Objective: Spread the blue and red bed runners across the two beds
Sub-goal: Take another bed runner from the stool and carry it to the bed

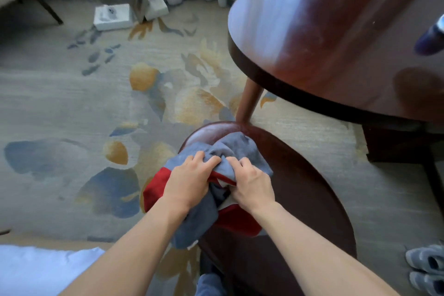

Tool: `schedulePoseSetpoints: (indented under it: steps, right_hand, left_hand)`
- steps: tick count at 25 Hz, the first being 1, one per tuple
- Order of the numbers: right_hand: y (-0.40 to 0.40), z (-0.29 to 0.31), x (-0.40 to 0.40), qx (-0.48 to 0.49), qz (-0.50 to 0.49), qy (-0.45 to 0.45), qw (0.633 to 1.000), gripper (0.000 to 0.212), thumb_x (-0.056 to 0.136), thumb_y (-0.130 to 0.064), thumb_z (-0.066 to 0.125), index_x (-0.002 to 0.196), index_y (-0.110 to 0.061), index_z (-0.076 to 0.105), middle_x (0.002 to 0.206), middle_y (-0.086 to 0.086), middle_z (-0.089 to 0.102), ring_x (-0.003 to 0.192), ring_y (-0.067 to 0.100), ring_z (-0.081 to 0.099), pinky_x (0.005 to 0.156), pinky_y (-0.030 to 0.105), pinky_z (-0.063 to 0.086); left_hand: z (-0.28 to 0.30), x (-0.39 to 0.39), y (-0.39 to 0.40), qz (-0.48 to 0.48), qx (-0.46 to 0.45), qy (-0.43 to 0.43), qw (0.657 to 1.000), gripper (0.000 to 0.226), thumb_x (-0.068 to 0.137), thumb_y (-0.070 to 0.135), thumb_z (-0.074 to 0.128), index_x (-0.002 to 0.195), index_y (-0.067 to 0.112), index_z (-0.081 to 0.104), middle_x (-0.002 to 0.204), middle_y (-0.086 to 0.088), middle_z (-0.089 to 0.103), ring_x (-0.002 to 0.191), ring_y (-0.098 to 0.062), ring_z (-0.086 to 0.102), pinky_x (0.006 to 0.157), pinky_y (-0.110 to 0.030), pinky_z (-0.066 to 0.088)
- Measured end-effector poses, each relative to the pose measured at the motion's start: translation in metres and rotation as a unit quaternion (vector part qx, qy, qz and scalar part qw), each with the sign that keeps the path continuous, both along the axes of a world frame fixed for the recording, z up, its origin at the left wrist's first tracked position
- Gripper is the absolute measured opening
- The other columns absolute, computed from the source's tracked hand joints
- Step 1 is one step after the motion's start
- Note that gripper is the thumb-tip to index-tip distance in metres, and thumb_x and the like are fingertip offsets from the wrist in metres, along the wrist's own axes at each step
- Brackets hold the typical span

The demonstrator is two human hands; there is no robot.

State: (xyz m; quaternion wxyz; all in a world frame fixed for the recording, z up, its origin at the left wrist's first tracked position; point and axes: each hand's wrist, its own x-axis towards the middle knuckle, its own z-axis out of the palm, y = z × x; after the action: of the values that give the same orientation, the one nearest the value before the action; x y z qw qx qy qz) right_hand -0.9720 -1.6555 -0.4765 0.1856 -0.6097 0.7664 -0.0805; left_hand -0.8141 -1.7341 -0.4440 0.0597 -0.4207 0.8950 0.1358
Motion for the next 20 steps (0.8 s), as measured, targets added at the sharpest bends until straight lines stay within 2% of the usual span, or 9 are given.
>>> schedulePoseSetpoints:
  steps: [5, 9, 11, 16, 20]
  right_hand:
    - [-0.007, 0.093, 0.045, -0.047, 0.155, 0.009, 0.987, 0.056, 0.081, -0.028, 0.061, 0.133, -0.032, 0.040, 0.107, -0.002, 0.051, 0.095, 0.026, 0.060, 0.061, 0.036, 0.044]
    - [-0.006, 0.168, 0.106, -0.088, 0.284, 0.020, 0.955, 0.062, 0.075, -0.031, 0.064, 0.133, -0.032, 0.041, 0.106, -0.002, 0.053, 0.095, 0.028, 0.062, 0.063, 0.038, 0.048]
    - [0.004, 0.206, 0.148, -0.123, 0.348, 0.026, 0.929, 0.062, 0.073, -0.033, 0.065, 0.131, -0.032, 0.043, 0.105, -0.002, 0.054, 0.092, 0.028, 0.064, 0.061, 0.038, 0.049]
    - [0.061, 0.285, 0.273, -0.180, 0.513, 0.021, 0.839, 0.058, 0.074, -0.036, 0.063, 0.129, -0.035, 0.042, 0.103, -0.008, 0.052, 0.092, 0.023, 0.063, 0.059, 0.037, 0.049]
    - [0.155, 0.328, 0.389, -0.210, 0.659, 0.005, 0.722, 0.060, 0.077, -0.041, 0.063, 0.133, -0.036, 0.040, 0.106, -0.010, 0.052, 0.096, 0.019, 0.062, 0.057, 0.037, 0.049]
  left_hand:
    - [0.081, 0.074, 0.036, 0.092, -0.037, 0.051, 0.994, 0.049, 0.087, 0.016, 0.052, 0.133, 0.031, 0.044, 0.114, 0.000, 0.047, 0.099, -0.024, 0.055, 0.061, -0.041, 0.053]
    - [0.152, 0.143, 0.082, 0.193, -0.091, 0.070, 0.974, 0.047, 0.090, 0.018, 0.052, 0.135, 0.030, 0.044, 0.119, -0.001, 0.048, 0.106, -0.025, 0.054, 0.075, -0.044, 0.053]
    - [0.189, 0.185, 0.117, 0.249, -0.128, 0.077, 0.957, 0.046, 0.091, 0.018, 0.052, 0.135, 0.031, 0.044, 0.120, 0.000, 0.047, 0.107, -0.025, 0.053, 0.075, -0.045, 0.054]
    - [0.261, 0.292, 0.242, 0.388, -0.216, 0.049, 0.894, 0.043, 0.093, 0.022, 0.051, 0.132, 0.036, 0.041, 0.120, 0.004, 0.047, 0.104, -0.023, 0.056, 0.068, -0.044, 0.057]
    - [0.292, 0.378, 0.394, 0.497, -0.257, 0.020, 0.829, 0.047, 0.088, 0.024, 0.056, 0.129, 0.038, 0.040, 0.119, 0.006, 0.050, 0.102, -0.021, 0.059, 0.061, -0.040, 0.056]
